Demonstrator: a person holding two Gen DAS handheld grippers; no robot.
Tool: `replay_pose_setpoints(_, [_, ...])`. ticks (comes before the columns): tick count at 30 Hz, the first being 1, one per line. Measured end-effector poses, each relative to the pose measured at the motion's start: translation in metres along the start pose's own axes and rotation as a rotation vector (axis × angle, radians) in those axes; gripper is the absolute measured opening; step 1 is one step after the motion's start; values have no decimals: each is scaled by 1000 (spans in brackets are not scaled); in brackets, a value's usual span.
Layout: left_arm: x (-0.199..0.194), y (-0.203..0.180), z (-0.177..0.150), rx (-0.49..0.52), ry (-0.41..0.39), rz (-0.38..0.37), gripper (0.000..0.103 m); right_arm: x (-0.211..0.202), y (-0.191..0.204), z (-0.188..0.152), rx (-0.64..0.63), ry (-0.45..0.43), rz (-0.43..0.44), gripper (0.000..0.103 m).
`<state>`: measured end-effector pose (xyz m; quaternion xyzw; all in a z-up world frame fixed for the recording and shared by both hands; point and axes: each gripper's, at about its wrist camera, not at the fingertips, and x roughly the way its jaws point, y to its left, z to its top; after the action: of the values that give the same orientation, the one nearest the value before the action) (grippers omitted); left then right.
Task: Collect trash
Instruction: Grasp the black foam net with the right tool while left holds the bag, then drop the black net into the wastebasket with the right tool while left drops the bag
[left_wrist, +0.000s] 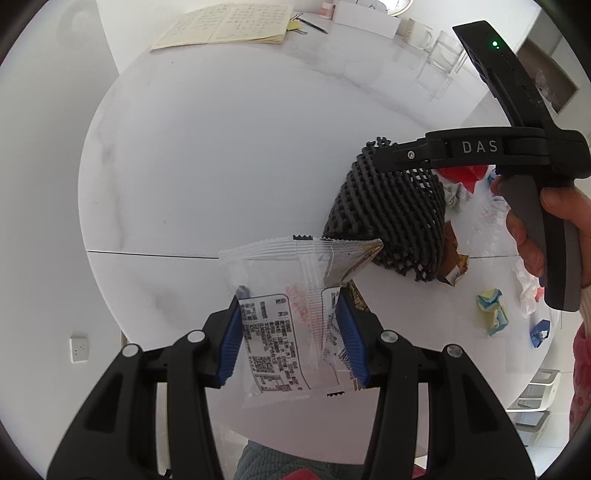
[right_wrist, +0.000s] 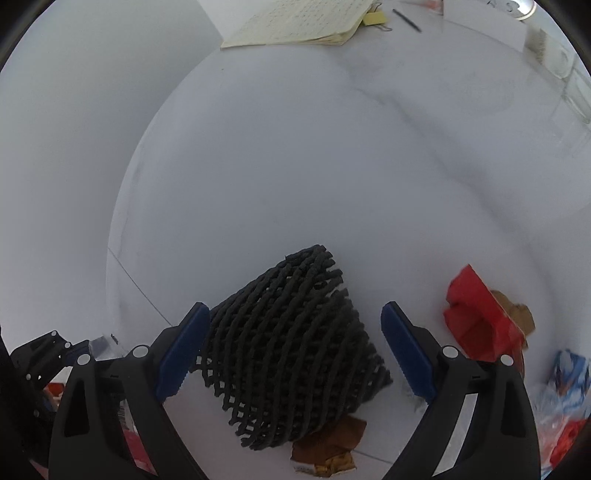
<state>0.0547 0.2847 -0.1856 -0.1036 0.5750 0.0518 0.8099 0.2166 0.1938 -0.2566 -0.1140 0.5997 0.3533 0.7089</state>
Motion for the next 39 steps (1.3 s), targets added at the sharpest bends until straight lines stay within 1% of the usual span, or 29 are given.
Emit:
replay_pose_setpoints(1, [2, -1, 1, 2, 1, 2, 47, 1, -1, 0, -4, 1, -4, 78])
replay_pose_setpoints(2, [5, -3, 2, 6, 2, 6, 47, 2, -1, 0, -6, 8, -4, 59])
replay_pose_setpoints(3, [6, -3, 1, 10, 2, 9, 47, 3, -2, -1, -3, 13, 4, 52])
replay_pose_setpoints(4, [6, -4, 0, 15, 3, 11, 47, 2, -1, -2, -3, 10, 10, 41])
replay_pose_setpoints(5, [7, -5, 1, 17, 5, 12, 47, 0, -1, -3, -7, 6, 21, 28])
replay_pose_setpoints(7, [8, -7, 2, 21, 6, 11, 47, -4, 0, -7, -8, -2, 39, 18])
replay_pose_setpoints(8, [7, -8, 2, 24, 6, 11, 47, -8, 0, -8, -8, -16, 36, 16])
replay_pose_setpoints(12, [3, -14, 2, 44, -1, 19, 47, -37, 2, -21, 21, -99, 63, 13])
replay_pose_setpoints(14, [-7, -18, -1, 62, -15, 17, 47, -62, 6, -36, 38, -154, 75, 13])
replay_pose_setpoints(16, [-19, -26, -4, 79, -32, 8, 47, -94, 10, -52, 61, -227, 64, 13])
replay_pose_setpoints(17, [-26, -31, -6, 90, -42, 0, 47, -104, 7, -57, 70, -251, 57, 13])
replay_pose_setpoints(18, [-32, -34, -7, 98, -52, -7, 47, -125, 8, -73, 89, -292, 46, 13])
replay_pose_setpoints(20, [-47, -46, -12, 120, -74, -28, 47, -151, 9, -94, 124, -347, 37, 13])
replay_pose_setpoints(21, [-56, -55, -15, 140, -85, -44, 47, -174, 3, -117, 144, -376, 25, 13])
replay_pose_setpoints(22, [-64, -64, -19, 162, -93, -59, 47, -189, -1, -132, 156, -393, 7, 13])
replay_pose_setpoints(23, [-70, -72, -22, 180, -100, -72, 47, -207, -4, -156, 176, -411, -23, 13])
replay_pose_setpoints(26, [-87, -112, -41, 267, -103, -130, 47, -235, -20, -213, 245, -429, -88, 13])
replay_pose_setpoints(27, [-90, -122, -49, 292, -99, -151, 47, -245, -24, -238, 283, -432, -119, 13])
replay_pose_setpoints(30, [-96, -162, -67, 371, -75, -217, 47, -257, -33, -307, 395, -424, -200, 13])
replay_pose_setpoints(31, [-97, -175, -75, 397, -68, -231, 47, -260, -36, -328, 430, -423, -210, 13])
replay_pose_setpoints(32, [-98, -187, -82, 419, -62, -242, 47, -260, -39, -345, 466, -424, -216, 14])
replay_pose_setpoints(33, [-99, -204, -91, 447, -53, -262, 47, -261, -45, -369, 514, -424, -225, 14])
replay_pose_setpoints(36, [-103, -237, -113, 492, -29, -300, 47, -258, -60, -431, 610, -414, -240, 16])
replay_pose_setpoints(39, [-107, -266, -134, 519, -6, -320, 47, -243, -77, -468, 680, -400, -224, 16])
